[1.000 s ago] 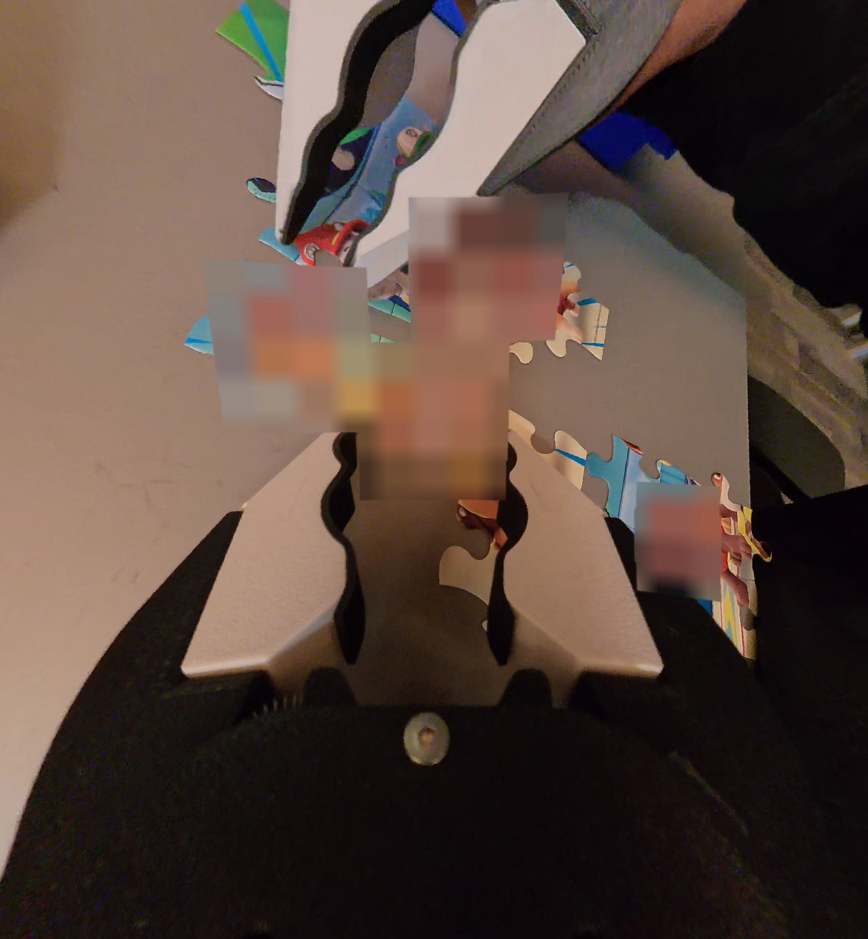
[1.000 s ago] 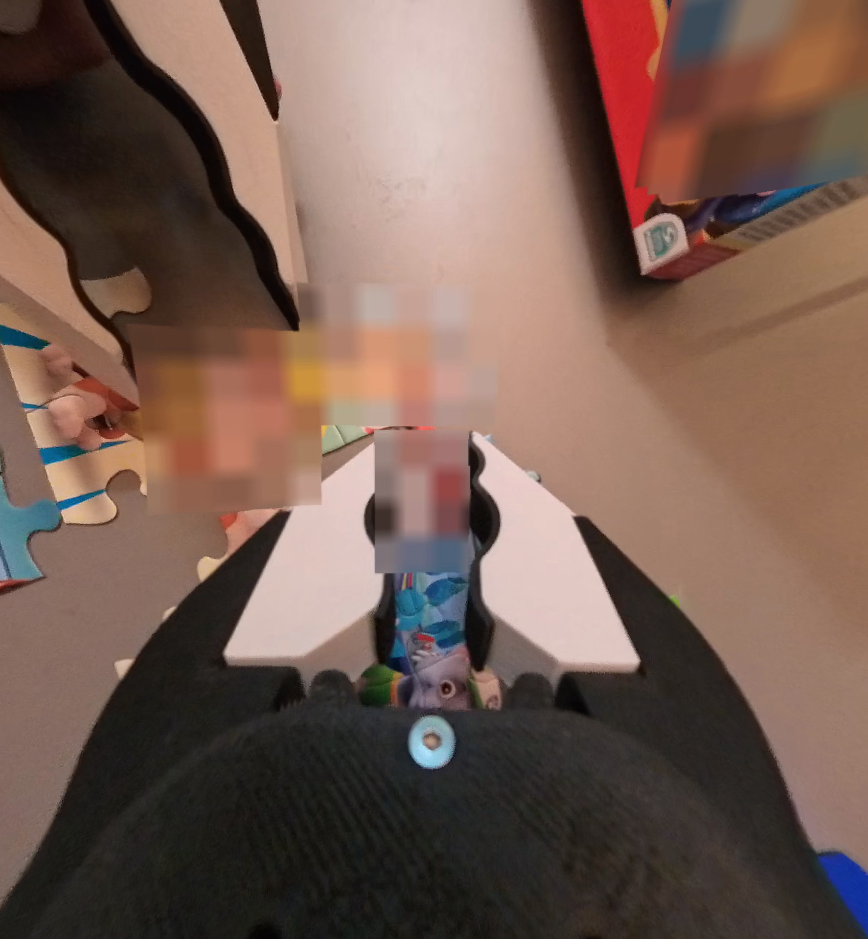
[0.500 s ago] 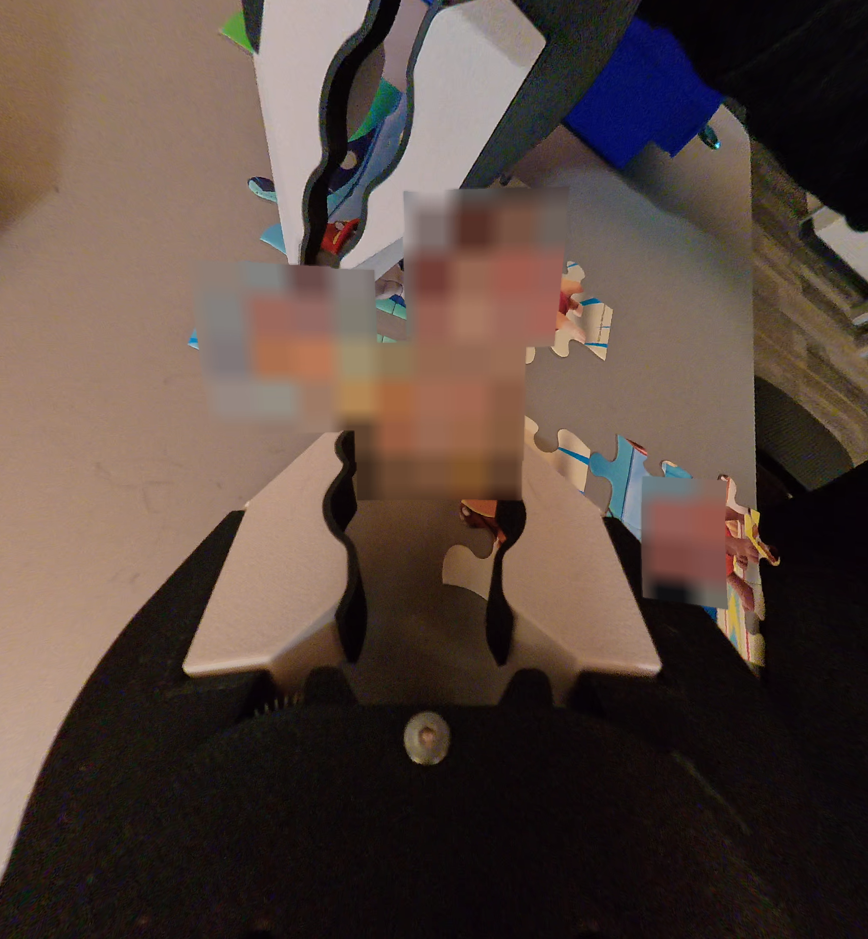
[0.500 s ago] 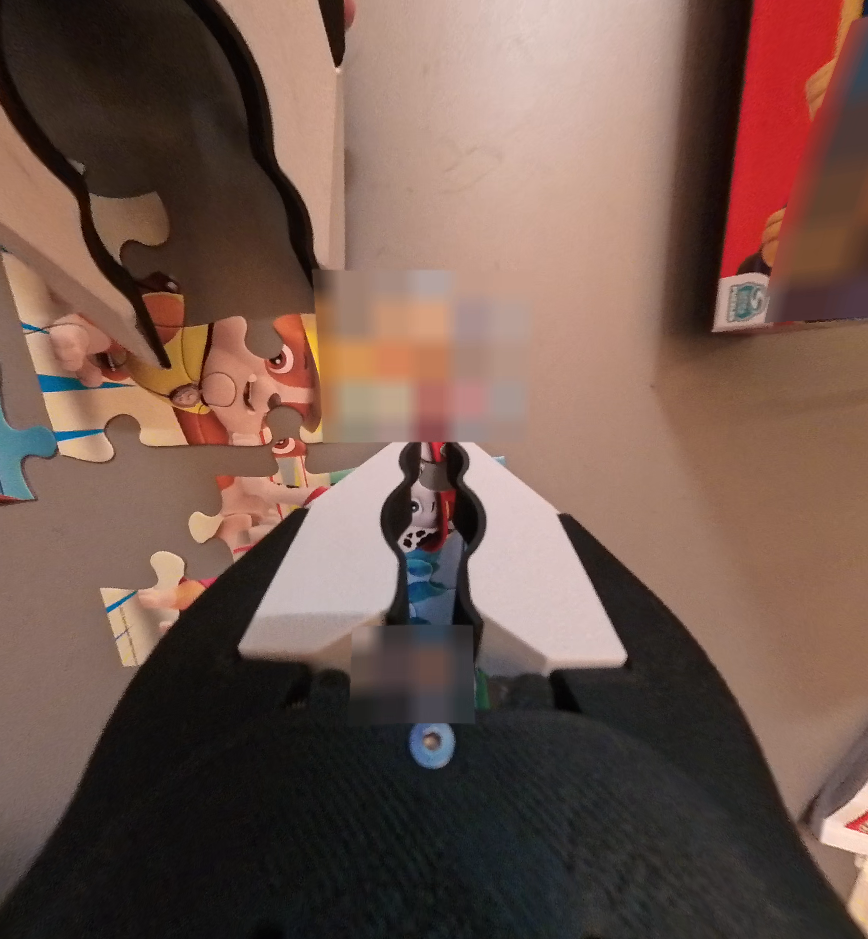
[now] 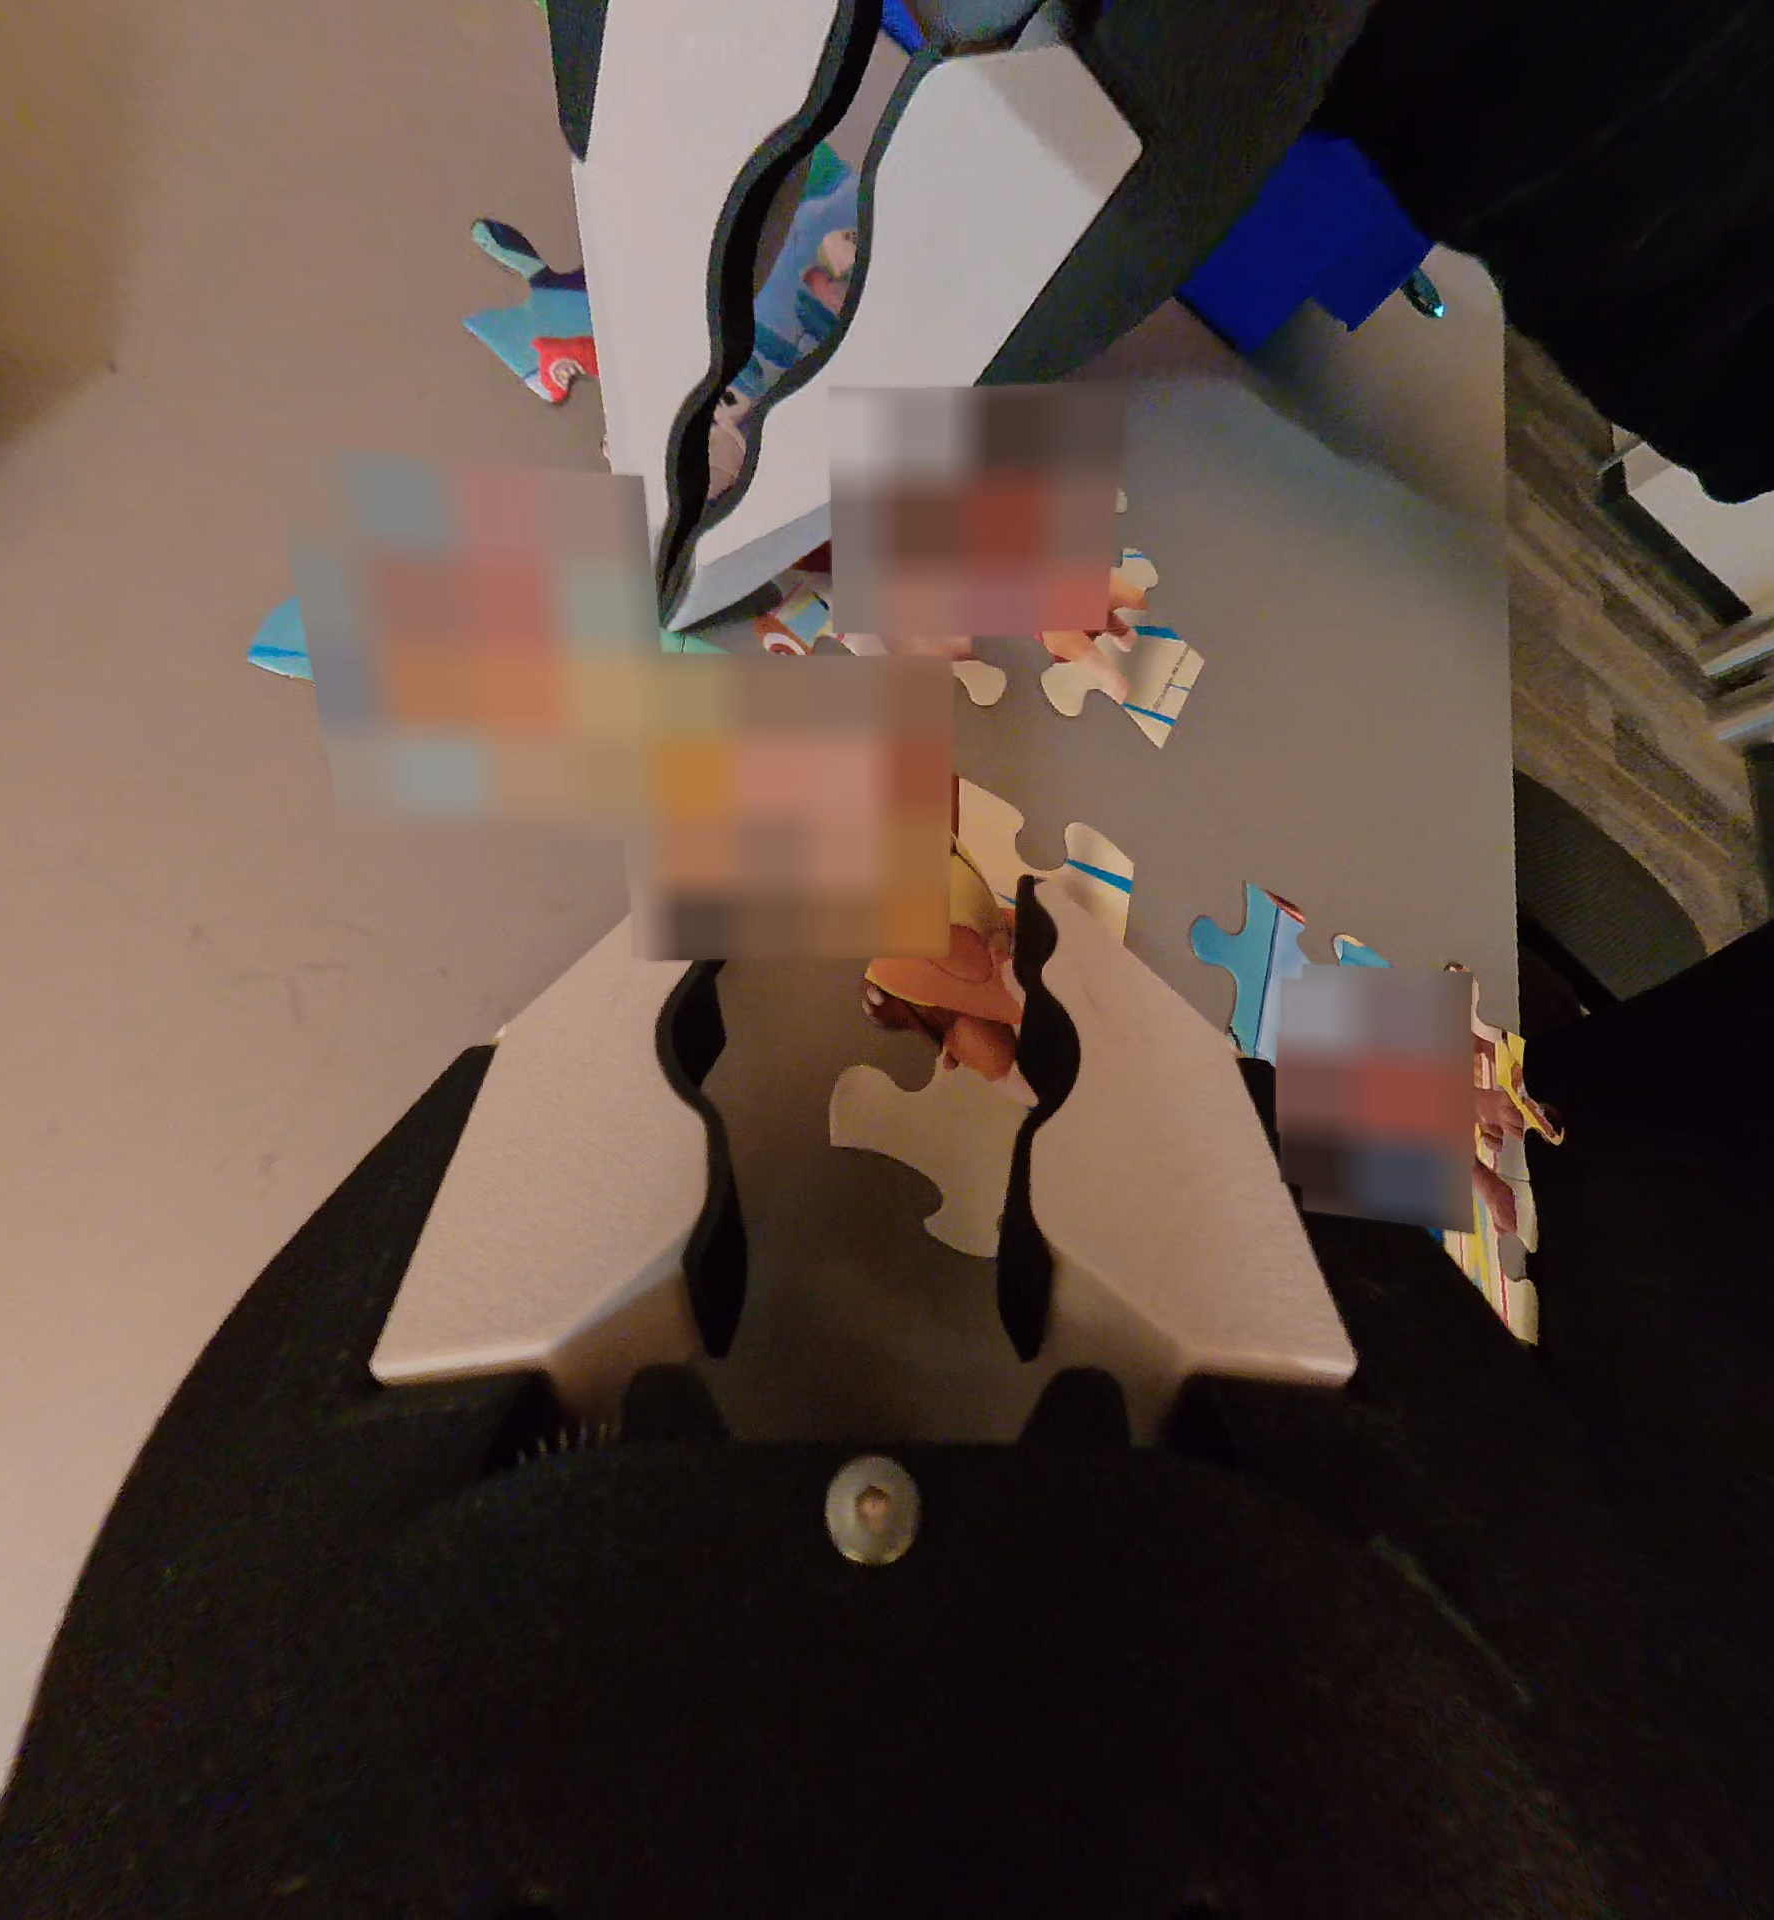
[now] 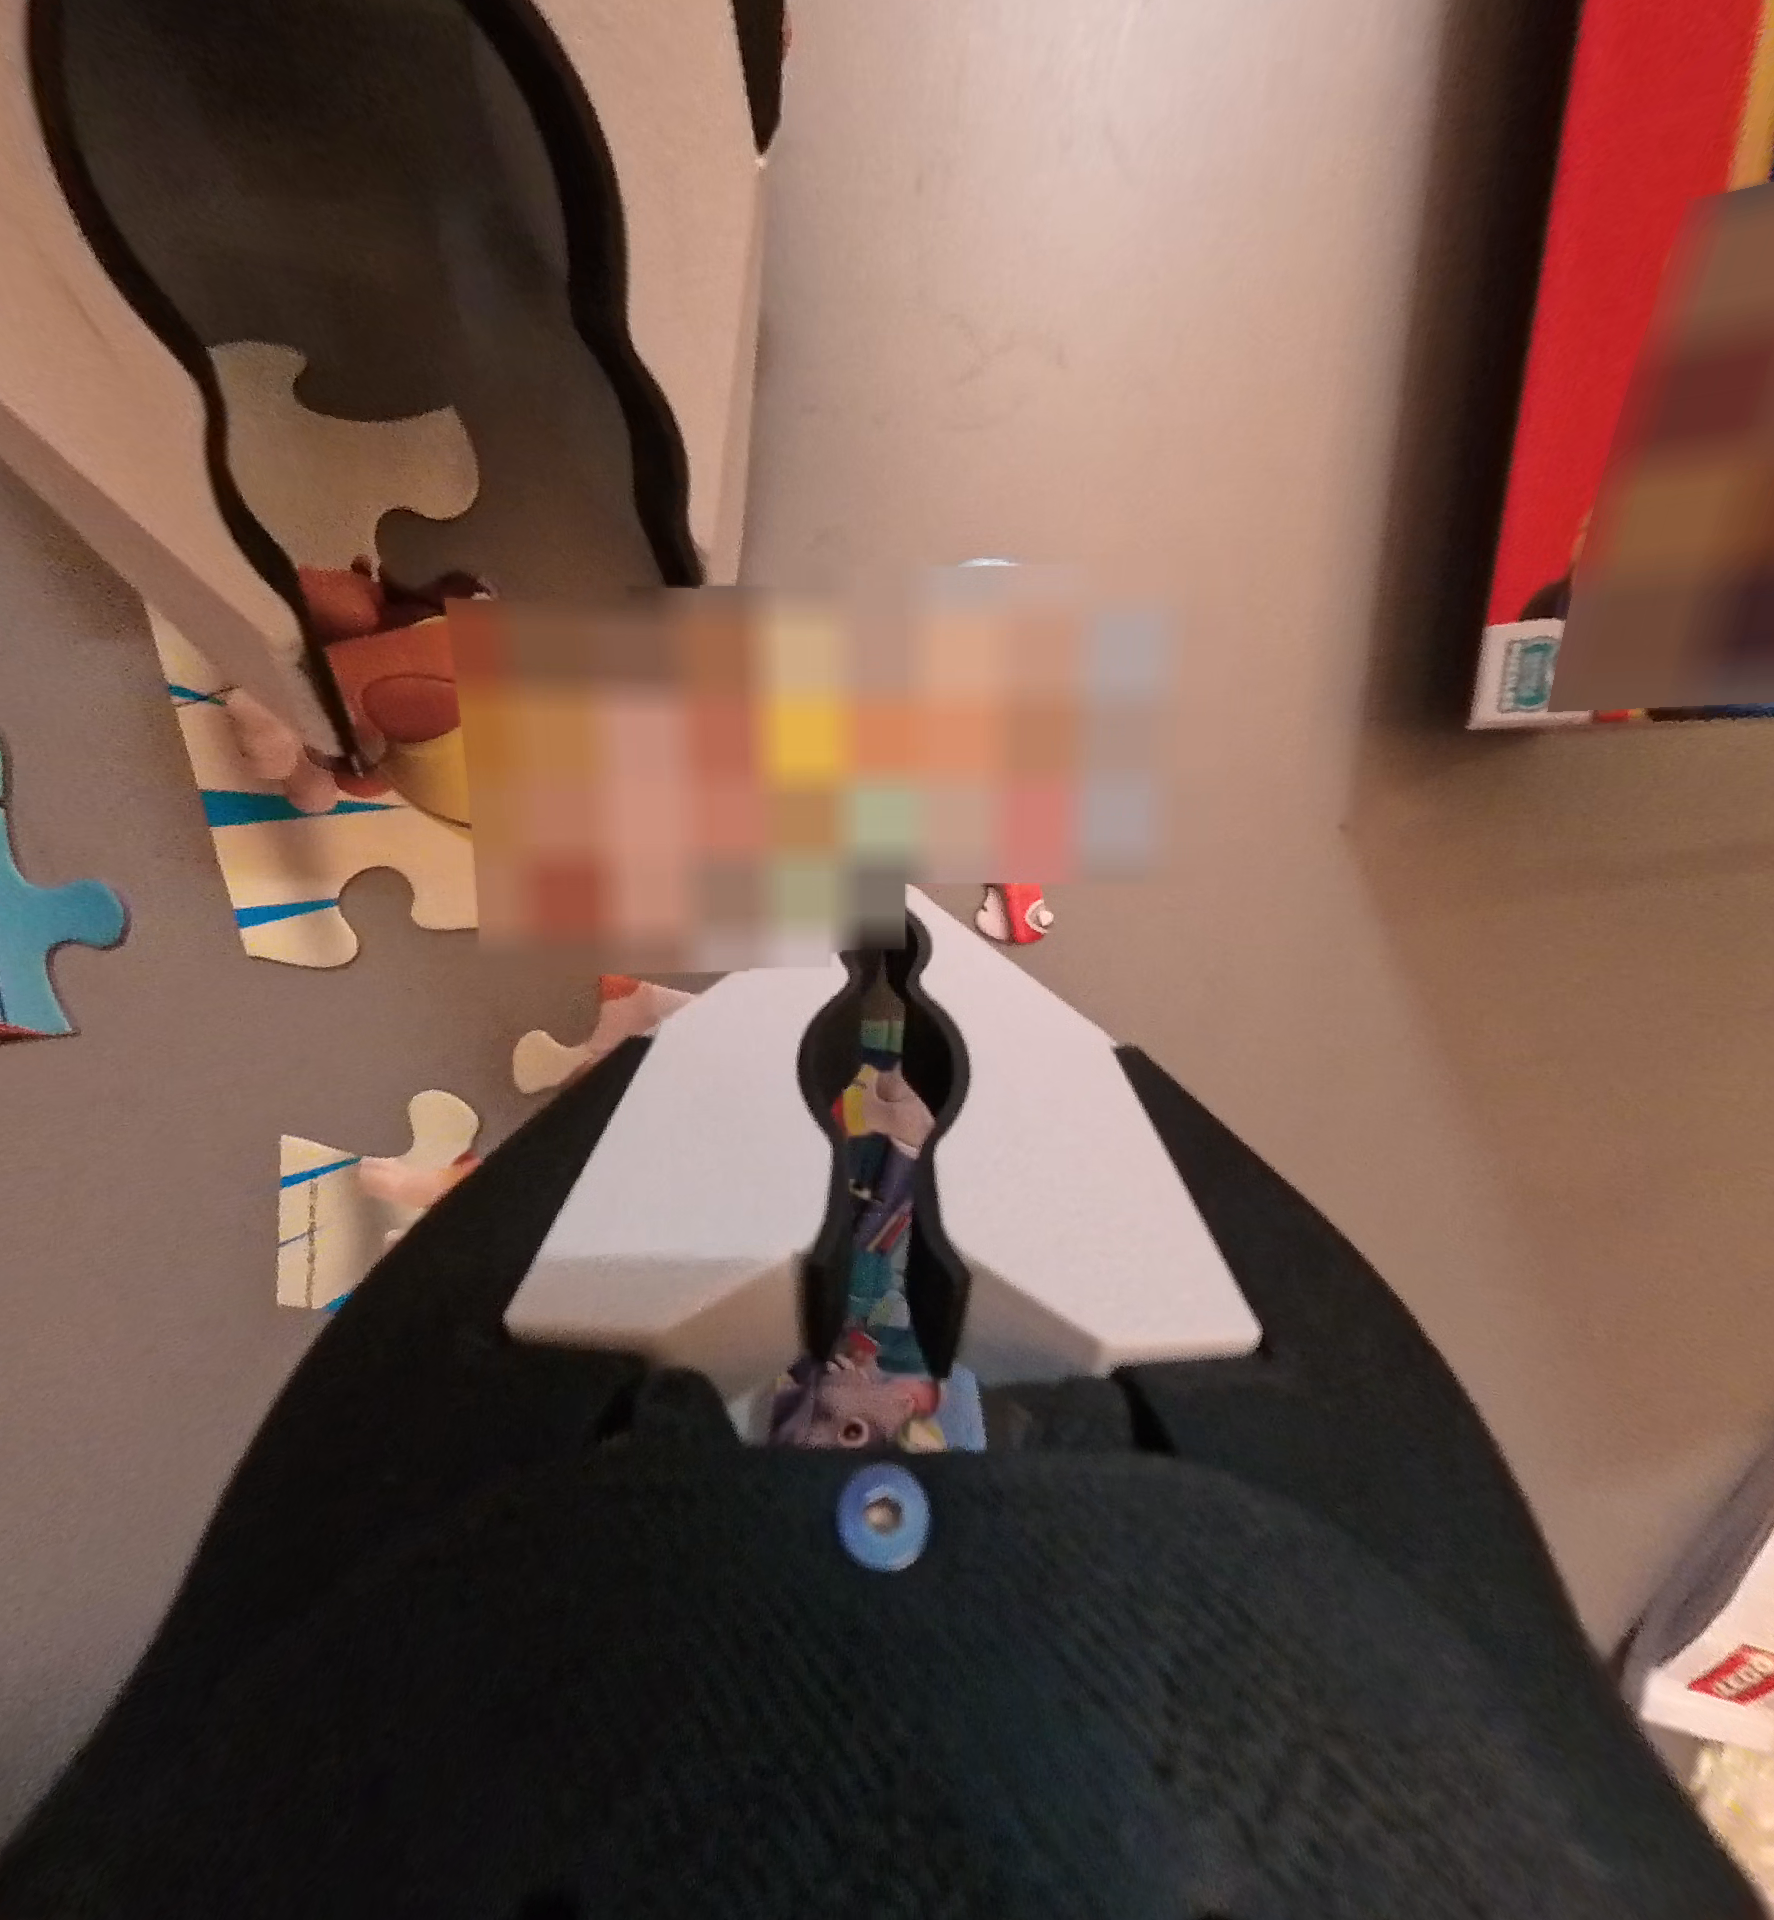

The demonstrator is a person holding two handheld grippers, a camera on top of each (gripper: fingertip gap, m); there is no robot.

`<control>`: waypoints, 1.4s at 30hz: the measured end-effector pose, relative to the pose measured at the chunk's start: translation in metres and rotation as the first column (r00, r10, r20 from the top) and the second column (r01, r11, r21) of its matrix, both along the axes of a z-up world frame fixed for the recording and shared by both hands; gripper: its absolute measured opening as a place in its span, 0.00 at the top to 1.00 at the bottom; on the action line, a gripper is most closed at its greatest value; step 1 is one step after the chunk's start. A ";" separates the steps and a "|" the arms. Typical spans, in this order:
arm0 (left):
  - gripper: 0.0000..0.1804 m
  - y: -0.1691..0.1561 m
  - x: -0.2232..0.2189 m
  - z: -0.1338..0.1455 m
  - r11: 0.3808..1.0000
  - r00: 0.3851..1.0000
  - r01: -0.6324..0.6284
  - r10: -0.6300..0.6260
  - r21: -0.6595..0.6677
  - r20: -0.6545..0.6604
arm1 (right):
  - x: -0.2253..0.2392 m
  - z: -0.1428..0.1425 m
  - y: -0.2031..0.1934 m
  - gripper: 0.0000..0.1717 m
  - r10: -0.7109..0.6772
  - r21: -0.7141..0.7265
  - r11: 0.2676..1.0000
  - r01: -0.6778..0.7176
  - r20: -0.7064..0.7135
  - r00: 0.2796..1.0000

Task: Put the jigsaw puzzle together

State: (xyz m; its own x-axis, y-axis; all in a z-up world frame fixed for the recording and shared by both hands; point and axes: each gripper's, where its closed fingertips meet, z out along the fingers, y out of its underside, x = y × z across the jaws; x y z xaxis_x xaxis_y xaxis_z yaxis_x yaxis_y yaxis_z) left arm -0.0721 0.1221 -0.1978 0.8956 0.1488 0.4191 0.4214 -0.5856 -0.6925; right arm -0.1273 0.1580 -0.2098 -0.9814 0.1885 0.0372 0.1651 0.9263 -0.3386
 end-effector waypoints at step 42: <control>0.80 -0.001 0.184 -0.004 0.945 0.928 0.278 -0.311 -0.175 -0.206 | 0.130 0.064 0.037 0.76 -0.814 -0.748 0.324 0.579 0.092 0.573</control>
State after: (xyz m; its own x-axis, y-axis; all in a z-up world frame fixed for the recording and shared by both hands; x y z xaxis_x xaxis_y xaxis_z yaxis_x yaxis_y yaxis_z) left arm 0.1121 0.1212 -0.2021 0.9767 -0.0939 0.1929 0.0558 -0.7570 -0.6510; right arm 0.0024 0.1949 -0.1461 -0.4316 0.8781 -0.2066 0.4353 0.0021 -0.9003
